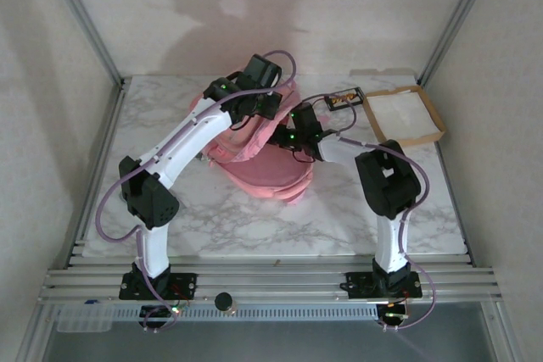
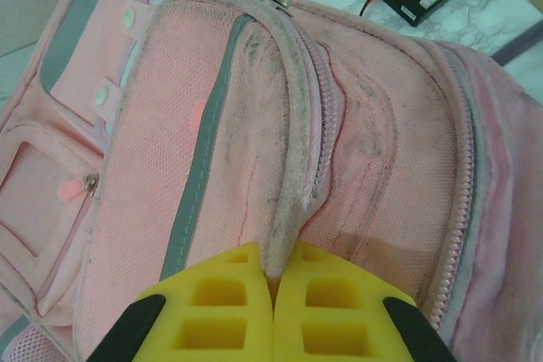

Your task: Pack books, pencil case, and school supplies into a backpack

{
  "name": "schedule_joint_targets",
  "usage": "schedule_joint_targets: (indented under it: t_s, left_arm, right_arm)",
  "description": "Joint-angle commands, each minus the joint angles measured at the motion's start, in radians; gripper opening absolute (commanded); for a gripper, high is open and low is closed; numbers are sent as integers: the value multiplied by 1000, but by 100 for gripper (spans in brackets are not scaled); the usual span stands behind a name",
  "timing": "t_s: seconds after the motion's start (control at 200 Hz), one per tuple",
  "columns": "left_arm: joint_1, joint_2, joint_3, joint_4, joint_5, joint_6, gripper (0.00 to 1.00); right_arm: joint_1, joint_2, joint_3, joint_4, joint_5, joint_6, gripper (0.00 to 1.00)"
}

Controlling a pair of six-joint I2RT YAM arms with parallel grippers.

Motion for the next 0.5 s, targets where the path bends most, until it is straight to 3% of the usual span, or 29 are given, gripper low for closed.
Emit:
schedule_joint_targets:
  t_s: [0.0, 0.185, 0.35, 0.496]
  left_arm:
    - [-12, -2, 49, 105, -4, -63, 0]
    - [-12, 35, 48, 162, 7, -167, 0]
    - [-37, 123, 92, 192, 24, -254, 0]
    - [-83, 249, 205, 182, 29, -340, 0]
  right_arm:
    - [-26, -12, 28, 73, -37, -68, 61]
    - [-102, -240, -201, 36, -101, -119, 70]
    - [-192, -429, -377, -33, -178, -147, 68]
    - [-258, -592, -392, -211, -20, -158, 60]
